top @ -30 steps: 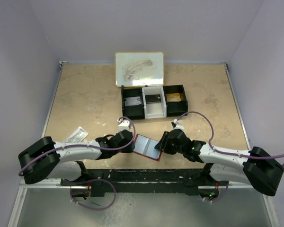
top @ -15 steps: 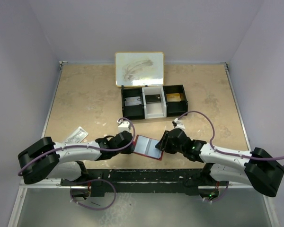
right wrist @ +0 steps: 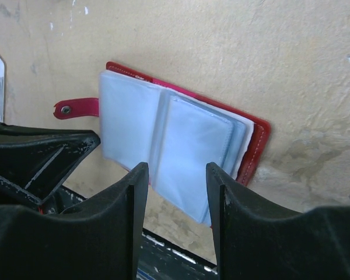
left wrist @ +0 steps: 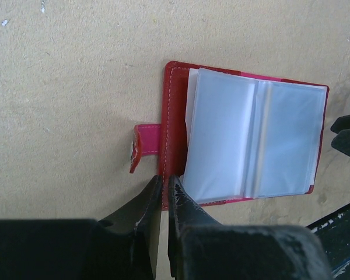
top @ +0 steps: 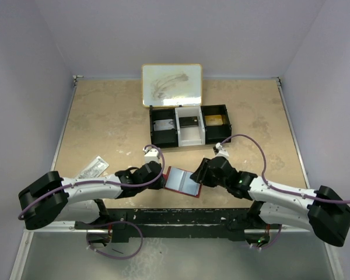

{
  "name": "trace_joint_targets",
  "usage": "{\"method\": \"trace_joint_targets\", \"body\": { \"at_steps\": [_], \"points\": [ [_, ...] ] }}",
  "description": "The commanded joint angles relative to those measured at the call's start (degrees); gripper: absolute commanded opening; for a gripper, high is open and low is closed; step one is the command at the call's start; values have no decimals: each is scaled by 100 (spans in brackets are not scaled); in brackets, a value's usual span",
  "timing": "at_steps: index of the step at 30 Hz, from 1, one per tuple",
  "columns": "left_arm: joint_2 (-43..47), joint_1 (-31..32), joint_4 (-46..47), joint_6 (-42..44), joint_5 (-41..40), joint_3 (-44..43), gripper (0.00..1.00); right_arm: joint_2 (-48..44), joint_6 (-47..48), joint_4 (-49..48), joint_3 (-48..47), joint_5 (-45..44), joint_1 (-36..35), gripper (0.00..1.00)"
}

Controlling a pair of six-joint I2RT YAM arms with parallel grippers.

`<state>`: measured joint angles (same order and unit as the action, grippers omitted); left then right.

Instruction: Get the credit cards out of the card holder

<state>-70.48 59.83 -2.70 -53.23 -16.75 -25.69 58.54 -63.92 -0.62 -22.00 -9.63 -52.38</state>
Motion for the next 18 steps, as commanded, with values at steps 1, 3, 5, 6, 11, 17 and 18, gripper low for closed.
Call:
{"method": "trace_joint_targets", "body": {
  "at_steps": [1,3,5,6,11,17,18],
  "points": [
    [91,45,36,-56,-101,-32,6,284,-9,-694,121,292,-17,47],
    [66,44,37,-56,-85,-45,6,525,-34,-667,71,343,-16,46],
    [65,43,25,-68,-83,-57,12,650,-69,-585,16,217,-13,46],
    [85,48,16,-77,-90,-54,14,672,-87,-565,12,133,-17,46],
    [180,50,163,-118,-127,47,24,592,-107,-472,20,-68,-18,46],
    [-14,54,232,-102,-24,21,32,259,-157,-163,17,-119,-16,46],
    [-32,61,239,-106,-17,15,32,212,-171,-151,27,-82,-18,46]
  ]
}}
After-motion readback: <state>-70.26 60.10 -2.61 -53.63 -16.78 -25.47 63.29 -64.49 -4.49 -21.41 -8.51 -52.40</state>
